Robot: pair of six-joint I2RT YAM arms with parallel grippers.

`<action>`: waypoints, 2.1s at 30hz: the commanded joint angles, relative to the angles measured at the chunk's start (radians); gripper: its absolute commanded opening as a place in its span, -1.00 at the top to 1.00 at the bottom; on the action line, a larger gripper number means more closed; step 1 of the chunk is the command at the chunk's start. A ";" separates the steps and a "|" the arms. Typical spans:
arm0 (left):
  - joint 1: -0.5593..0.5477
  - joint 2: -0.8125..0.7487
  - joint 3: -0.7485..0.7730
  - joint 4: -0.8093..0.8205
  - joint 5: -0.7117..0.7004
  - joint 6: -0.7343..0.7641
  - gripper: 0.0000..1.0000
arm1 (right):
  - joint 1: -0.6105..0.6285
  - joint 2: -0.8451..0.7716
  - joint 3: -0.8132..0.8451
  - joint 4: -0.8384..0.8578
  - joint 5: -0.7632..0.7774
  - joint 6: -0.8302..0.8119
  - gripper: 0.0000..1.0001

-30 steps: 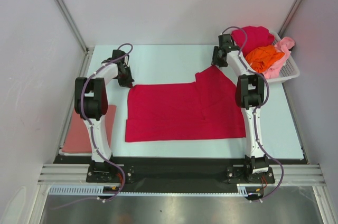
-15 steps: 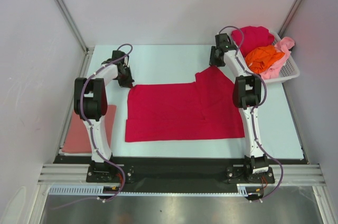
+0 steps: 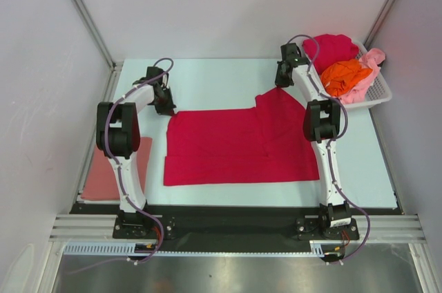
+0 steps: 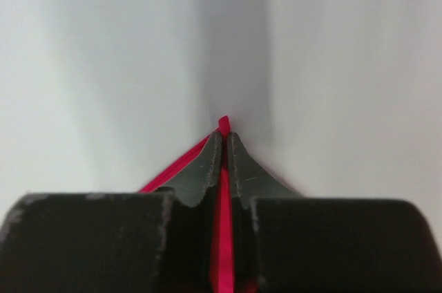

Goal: Fold and stack the t-shirts
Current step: Fold the tshirt

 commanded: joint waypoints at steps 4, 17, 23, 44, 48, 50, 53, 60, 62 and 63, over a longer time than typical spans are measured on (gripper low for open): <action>-0.002 -0.081 -0.016 -0.027 0.019 -0.012 0.99 | -0.055 -0.031 0.023 -0.005 -0.061 0.033 0.98; -0.002 -0.164 -0.033 -0.056 0.016 -0.008 0.99 | -0.112 -0.324 -0.156 -0.002 -0.272 -0.046 1.00; -0.002 -0.227 -0.050 -0.073 0.014 0.001 1.00 | -0.098 -0.493 -0.358 -0.001 -0.262 -0.024 1.00; -0.003 -0.531 -0.350 -0.104 -0.033 -0.017 0.99 | -0.265 -1.017 -1.018 0.009 -0.303 -0.020 1.00; -0.003 -0.571 -0.413 -0.099 -0.036 -0.009 0.99 | -0.297 -1.099 -1.141 0.042 -0.321 -0.019 1.00; -0.003 -0.585 -0.438 -0.094 -0.041 -0.008 0.99 | -0.316 -1.119 -1.193 0.050 -0.337 -0.016 1.00; -0.003 -0.597 -0.459 -0.091 -0.049 -0.009 0.99 | -0.328 -1.140 -1.231 0.050 -0.337 -0.017 1.00; -0.003 -0.620 -0.522 -0.076 -0.036 -0.023 0.99 | -0.357 -1.199 -1.314 0.055 -0.329 -0.019 1.00; -0.003 -0.618 -0.533 -0.071 -0.032 -0.034 0.99 | -0.363 -1.209 -1.331 0.058 -0.335 -0.017 1.00; -0.003 -0.615 -0.541 -0.067 -0.024 -0.037 0.99 | -0.366 -1.212 -1.337 0.058 -0.332 -0.016 1.00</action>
